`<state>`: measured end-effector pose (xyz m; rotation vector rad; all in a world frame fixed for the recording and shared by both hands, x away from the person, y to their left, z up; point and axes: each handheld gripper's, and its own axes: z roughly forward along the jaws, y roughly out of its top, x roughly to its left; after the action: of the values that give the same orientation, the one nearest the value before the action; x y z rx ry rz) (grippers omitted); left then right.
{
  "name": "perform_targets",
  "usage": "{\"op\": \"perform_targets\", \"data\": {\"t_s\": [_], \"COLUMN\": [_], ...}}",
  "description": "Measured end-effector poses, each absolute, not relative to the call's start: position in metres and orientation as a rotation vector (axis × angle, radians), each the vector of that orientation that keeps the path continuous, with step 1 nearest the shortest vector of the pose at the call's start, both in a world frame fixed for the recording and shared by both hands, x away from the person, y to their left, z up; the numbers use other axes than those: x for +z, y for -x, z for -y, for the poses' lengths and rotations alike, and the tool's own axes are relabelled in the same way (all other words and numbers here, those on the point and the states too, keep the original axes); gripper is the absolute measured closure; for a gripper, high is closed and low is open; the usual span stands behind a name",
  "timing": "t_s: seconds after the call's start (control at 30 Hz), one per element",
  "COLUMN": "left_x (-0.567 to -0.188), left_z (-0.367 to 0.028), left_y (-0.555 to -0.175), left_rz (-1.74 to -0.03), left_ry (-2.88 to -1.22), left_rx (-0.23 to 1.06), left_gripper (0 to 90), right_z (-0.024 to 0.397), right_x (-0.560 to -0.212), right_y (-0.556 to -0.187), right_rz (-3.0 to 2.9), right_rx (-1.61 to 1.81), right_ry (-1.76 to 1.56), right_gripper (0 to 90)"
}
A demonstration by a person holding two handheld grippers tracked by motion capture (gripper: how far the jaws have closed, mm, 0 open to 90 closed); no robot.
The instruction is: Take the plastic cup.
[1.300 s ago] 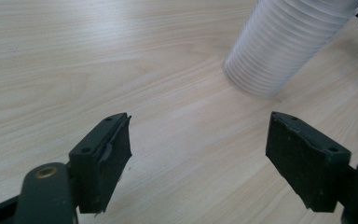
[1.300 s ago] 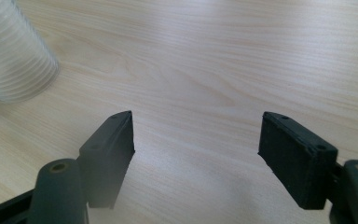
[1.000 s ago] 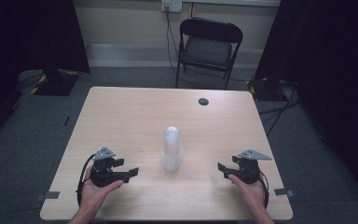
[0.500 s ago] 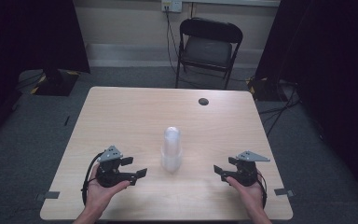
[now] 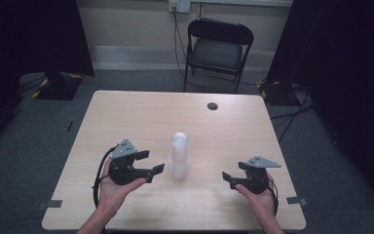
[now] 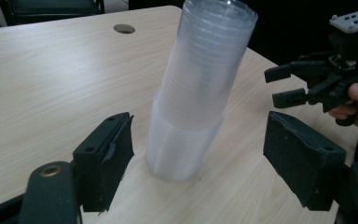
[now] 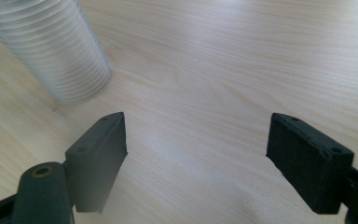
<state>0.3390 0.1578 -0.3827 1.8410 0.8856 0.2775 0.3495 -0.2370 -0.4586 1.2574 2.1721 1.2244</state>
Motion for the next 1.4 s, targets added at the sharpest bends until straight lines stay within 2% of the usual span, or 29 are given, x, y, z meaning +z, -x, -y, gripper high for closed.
{"op": "perform_targets", "data": {"t_s": [0.6,0.7,0.87,0.97,1.17,1.4], "left_x": [-0.366,-0.366,-0.365,-0.365,-0.372,-0.379], "left_z": [-0.131,-0.127,-0.117,-0.114,-0.102,-0.096], "left_y": [-0.367,-0.371,-0.373,-0.375,-0.382,-0.39], "left_rz": [-0.82,-0.827,-0.808,-0.792,-0.744,-0.752], "left_ry": [-1.854,-1.831,-1.852,-1.837,-1.885,-1.884], "left_rx": [0.33,0.277,0.337,0.346,0.33,0.314], "left_gripper": [22.6,26.0,26.2,31.7,27.1,27.0], "right_z": [0.237,0.238,0.238,0.238,0.239,0.239], "right_x": [-0.464,-0.464,-0.464,-0.465,-0.465,-0.465], "right_y": [-0.353,-0.352,-0.352,-0.352,-0.352,-0.352], "right_rz": [-2.229,-2.228,-2.234,-2.233,-2.227,-2.236], "right_rx": [1.227,1.231,1.223,1.222,1.22,1.216], "right_ry": [-1.269,-1.262,-1.272,-1.271,-1.274,-1.281], "right_gripper": [18.2,18.2,18.2,18.2,18.2,18.4]}}
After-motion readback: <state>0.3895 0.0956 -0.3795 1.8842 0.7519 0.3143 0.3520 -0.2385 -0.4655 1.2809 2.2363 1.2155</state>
